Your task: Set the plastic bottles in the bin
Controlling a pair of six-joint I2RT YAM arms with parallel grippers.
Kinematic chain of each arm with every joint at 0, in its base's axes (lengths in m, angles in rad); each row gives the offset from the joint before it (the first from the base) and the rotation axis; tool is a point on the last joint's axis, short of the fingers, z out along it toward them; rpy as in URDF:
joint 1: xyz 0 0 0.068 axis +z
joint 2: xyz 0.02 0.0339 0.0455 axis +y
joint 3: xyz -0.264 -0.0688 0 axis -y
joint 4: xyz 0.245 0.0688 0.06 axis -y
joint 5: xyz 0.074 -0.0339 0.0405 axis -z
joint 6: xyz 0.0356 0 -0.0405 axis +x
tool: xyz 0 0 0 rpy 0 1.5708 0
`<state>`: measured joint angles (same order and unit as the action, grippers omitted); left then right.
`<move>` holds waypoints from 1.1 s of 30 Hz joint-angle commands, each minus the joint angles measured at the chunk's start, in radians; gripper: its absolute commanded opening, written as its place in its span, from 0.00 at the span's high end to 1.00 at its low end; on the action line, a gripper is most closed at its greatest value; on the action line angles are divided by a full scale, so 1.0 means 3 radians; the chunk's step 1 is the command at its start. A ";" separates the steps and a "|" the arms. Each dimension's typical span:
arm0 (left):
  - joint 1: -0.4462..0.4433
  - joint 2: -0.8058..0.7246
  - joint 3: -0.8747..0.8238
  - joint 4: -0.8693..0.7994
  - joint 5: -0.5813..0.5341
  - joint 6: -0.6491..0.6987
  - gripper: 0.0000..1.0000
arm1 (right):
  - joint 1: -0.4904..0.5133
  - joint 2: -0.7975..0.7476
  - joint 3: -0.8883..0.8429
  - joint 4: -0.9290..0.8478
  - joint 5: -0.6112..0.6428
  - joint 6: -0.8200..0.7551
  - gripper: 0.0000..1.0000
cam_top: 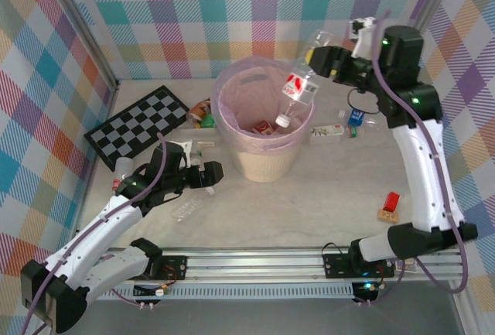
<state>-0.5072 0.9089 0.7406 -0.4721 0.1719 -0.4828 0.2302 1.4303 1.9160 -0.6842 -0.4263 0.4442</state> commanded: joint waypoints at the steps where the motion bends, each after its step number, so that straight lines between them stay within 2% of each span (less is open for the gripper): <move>1: 0.0024 -0.0058 0.0007 -0.0122 -0.0008 -0.0024 0.04 | 0.0213 0.0235 0.0181 -0.0176 0.0277 -0.0403 0.38; 10: 0.0024 -0.0102 0.0032 -0.0226 -0.0071 -0.0024 0.04 | 0.0811 0.1000 0.0539 -0.0696 0.0981 -0.1141 0.38; 16: 0.0024 -0.0101 0.0075 -0.0224 -0.0068 -0.0026 0.04 | 0.1107 0.1327 0.0487 -0.0921 0.1463 -0.1438 0.35; 23: 0.0024 -0.0053 0.0078 -0.0166 -0.0027 -0.0037 0.04 | 0.1265 0.1667 0.0349 -0.0975 0.1614 -0.1450 0.32; 33: 0.0021 -0.0118 0.0072 -0.0220 -0.0077 -0.0012 0.04 | 0.1318 0.1808 0.0046 -0.0812 0.1535 -0.1231 0.12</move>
<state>-0.5072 0.8906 0.7414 -0.5240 0.1635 -0.4828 0.6193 1.9690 1.9411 -0.9180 0.0334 0.0666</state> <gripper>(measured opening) 0.960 0.863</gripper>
